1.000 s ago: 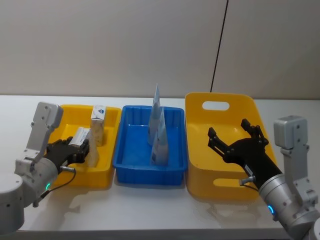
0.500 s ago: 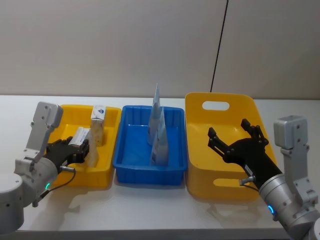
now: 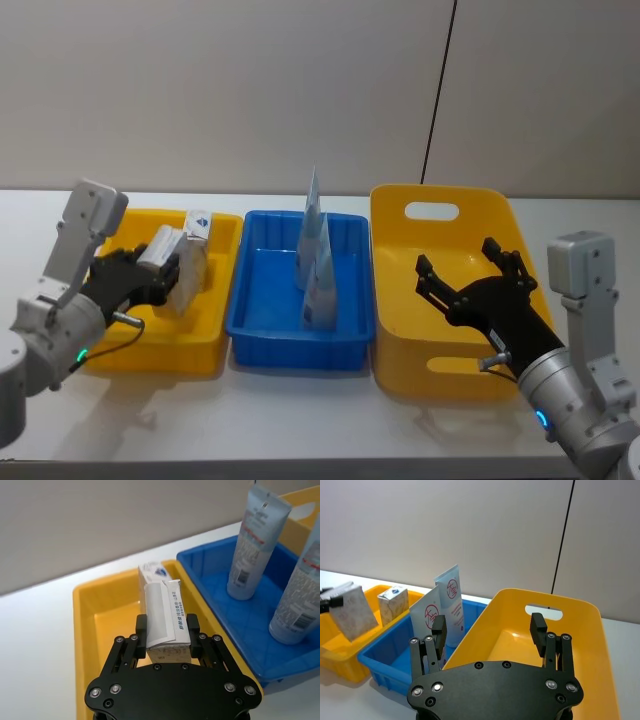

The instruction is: Bimanual collaborative sorting of washing and personal care products

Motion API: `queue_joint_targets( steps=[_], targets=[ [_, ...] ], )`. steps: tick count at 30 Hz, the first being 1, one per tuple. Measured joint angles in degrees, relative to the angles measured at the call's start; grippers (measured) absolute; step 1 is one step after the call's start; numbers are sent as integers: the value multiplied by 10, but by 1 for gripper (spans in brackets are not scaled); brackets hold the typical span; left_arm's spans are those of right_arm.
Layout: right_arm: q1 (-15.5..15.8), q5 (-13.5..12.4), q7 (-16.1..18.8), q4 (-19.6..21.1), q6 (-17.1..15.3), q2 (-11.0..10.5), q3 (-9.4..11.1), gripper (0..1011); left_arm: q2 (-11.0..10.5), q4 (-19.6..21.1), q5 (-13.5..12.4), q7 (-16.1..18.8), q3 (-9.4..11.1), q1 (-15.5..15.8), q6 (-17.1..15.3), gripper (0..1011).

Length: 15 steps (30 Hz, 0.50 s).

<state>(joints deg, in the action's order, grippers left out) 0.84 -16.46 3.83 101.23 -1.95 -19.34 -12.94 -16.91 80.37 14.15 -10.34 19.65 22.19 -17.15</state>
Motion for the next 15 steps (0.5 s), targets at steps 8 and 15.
queue_joint_targets(
  steps=[8,15],
  targets=[
    [0,0,0,0,0,0,0,1002,-37,36,-16,-40,6,11,15,429],
    [0,0,0,0,0,0,0,1002,-73,70,-20,-91,7,26,28,429]
  ],
)
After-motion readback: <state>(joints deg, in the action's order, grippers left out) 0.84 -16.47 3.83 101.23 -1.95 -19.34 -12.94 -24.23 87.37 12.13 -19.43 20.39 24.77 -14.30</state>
